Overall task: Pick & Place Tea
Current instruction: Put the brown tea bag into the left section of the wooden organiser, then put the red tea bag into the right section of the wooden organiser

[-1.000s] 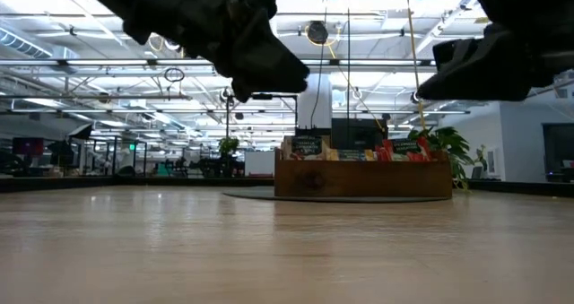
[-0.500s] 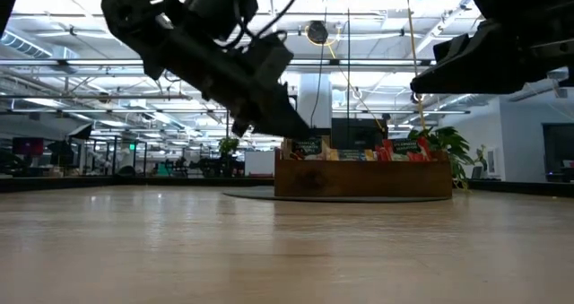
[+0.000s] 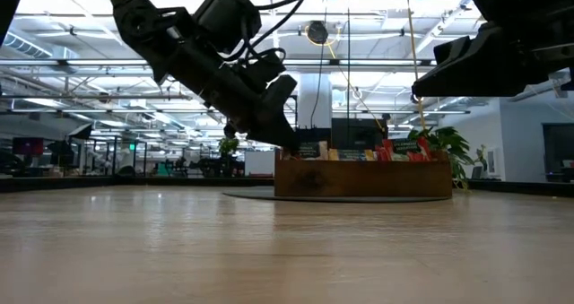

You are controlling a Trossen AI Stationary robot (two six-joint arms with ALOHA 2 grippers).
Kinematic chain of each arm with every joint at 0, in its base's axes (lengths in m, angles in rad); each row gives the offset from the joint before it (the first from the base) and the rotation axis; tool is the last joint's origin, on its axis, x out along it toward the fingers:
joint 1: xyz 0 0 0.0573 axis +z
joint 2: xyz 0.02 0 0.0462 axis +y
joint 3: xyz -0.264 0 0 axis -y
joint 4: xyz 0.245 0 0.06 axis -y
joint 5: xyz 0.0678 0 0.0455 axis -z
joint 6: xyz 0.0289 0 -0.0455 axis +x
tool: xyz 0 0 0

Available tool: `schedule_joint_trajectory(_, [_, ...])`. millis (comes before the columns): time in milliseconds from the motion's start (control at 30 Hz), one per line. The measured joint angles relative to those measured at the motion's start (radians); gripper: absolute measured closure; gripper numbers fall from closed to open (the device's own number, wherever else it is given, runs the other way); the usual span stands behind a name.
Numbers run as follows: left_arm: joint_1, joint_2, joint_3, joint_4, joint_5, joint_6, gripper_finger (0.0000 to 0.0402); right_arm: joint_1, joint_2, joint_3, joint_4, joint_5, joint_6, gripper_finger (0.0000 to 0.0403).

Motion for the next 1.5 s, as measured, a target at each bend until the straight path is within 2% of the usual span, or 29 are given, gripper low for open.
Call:
schedule_joint_trajectory(267, [-0.098, 0.0, 0.0, 0.079, 0.006, 0.107, 0.0397, 0.0, 0.0, 0.0, 0.0, -0.002, -0.001, 0.0402])
schedule_joint_trajectory(433, [-0.216, 0.0, 0.0, 0.101, 0.044, 0.078, 0.0383, 0.0, 0.0, 0.0, -0.01, -0.003, 0.001, 0.0402])
schedule_joint_trajectory(533, [-0.288, 0.02, 0.001, 0.135, 0.075, 0.061, 0.0388, -0.006, -0.001, 0.0, -0.049, -0.096, 0.047, 0.0403])
schedule_joint_trajectory(600, [-0.336, 0.038, 0.0, 0.147, 0.112, 0.087, 0.0396, -0.014, -0.001, 0.012, -0.094, -0.158, 0.068, 0.0403])
schedule_joint_trajectory(667, [-0.376, 0.08, 0.003, 0.229, 0.169, 0.126, 0.0396, -0.013, -0.001, 0.055, -0.18, -0.156, 0.096, 0.0403])
schedule_joint_trajectory(733, [-0.41, 0.114, 0.003, 0.285, 0.208, 0.17, 0.039, 0.004, -0.006, 0.124, -0.34, -0.159, 0.121, 0.0403])
schedule_joint_trajectory(900, [-0.45, 0.176, 0.016, 0.391, 0.218, 0.225, 0.0382, 0.077, -0.007, 0.324, -0.87, -0.335, 0.311, 0.0403])
schedule_joint_trajectory(1000, [-0.451, 0.18, 0.019, 0.387, 0.217, 0.224, 0.0381, 0.158, -0.007, 0.409, -1.036, -0.436, 0.458, 0.0403])
schedule_joint_trajectory(1067, [-0.449, 0.18, 0.018, 0.387, 0.217, 0.221, 0.0381, 0.215, -0.008, 0.442, -1.049, -0.529, 0.564, 0.0403])
schedule_joint_trajectory(1167, [-0.449, 0.18, 0.018, 0.403, 0.216, 0.22, 0.0381, 0.302, -0.007, 0.451, -1.025, -0.607, 0.732, 0.0403])
schedule_joint_trajectory(1367, [-0.448, 0.18, 0.018, 0.423, 0.216, 0.219, 0.038, 0.469, 0.016, 0.428, -1.016, -0.546, 0.986, 0.0403])
schedule_joint_trajectory(1500, [-0.445, 0.18, 0.018, 0.423, 0.215, 0.219, 0.038, 0.522, 0.039, 0.371, -0.907, -0.494, 1.067, 0.0403])
